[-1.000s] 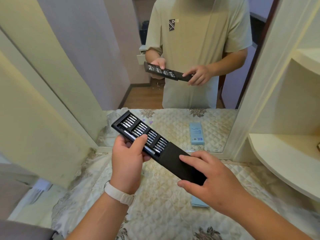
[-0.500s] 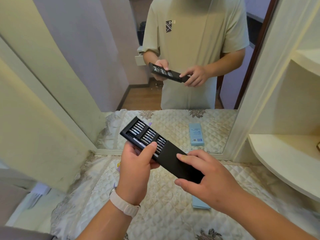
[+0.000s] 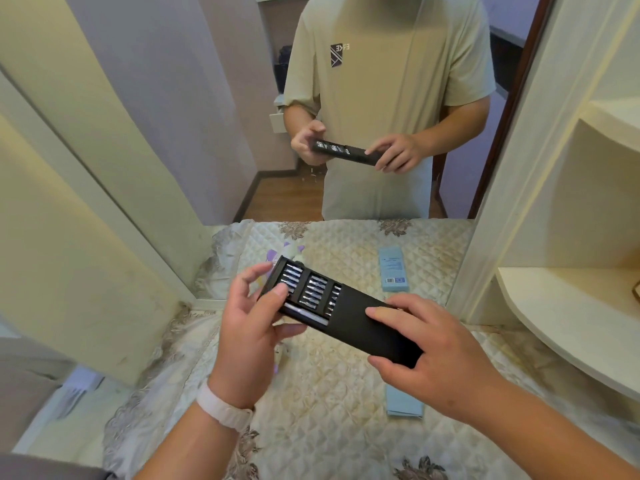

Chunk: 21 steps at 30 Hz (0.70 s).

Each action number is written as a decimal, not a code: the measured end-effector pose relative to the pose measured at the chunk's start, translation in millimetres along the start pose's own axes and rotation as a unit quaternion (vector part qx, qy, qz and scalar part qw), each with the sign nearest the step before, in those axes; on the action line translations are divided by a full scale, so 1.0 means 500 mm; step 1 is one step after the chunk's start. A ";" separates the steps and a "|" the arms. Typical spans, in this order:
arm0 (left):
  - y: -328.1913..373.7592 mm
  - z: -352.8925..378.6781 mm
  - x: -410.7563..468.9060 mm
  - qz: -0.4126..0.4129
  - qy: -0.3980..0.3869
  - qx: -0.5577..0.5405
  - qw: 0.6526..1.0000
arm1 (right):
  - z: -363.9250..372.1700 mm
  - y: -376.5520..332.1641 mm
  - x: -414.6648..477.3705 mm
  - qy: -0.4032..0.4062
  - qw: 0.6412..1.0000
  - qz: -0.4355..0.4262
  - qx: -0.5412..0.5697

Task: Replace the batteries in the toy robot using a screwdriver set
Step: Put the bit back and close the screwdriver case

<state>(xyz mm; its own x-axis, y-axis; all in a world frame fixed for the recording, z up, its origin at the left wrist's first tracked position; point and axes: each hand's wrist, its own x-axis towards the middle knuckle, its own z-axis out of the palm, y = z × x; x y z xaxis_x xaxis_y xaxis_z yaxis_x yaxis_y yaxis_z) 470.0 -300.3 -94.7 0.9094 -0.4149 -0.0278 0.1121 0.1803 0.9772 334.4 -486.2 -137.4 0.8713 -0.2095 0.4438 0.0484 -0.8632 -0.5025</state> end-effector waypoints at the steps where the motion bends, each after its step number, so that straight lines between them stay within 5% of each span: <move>1: 0.008 -0.008 0.005 -0.006 -0.011 0.035 0.999 | -0.002 0.006 0.000 -0.005 1.000 -0.014 -0.017; 7: 0.013 -0.021 0.020 0.000 -0.050 0.180 0.982 | -0.012 0.005 0.008 -0.040 0.996 -0.060 -0.061; 11: -0.005 -0.032 0.021 0.026 -0.019 0.182 0.983 | -0.017 -0.006 0.003 0.006 0.993 0.091 0.070; 15: -0.011 -0.042 0.017 0.007 0.022 0.139 0.990 | -0.016 -0.004 -0.009 -0.004 0.881 0.329 0.339; 18: -0.025 -0.037 0.007 -0.009 0.017 0.123 0.992 | -0.007 -0.011 -0.018 -0.001 0.815 0.374 0.442; 21: -0.041 -0.026 -0.007 -0.013 0.014 0.105 0.994 | 0.002 -0.019 -0.024 0.038 0.798 0.399 0.450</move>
<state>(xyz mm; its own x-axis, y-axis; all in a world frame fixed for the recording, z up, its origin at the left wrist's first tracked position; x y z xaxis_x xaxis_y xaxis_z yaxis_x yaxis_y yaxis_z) 469.8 -290.9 -117.4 0.9186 -0.3912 -0.0569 0.0522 -0.0226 0.9984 324.1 -475.3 -138.6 0.7699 -0.5840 -0.2573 -0.1461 0.2311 -0.9619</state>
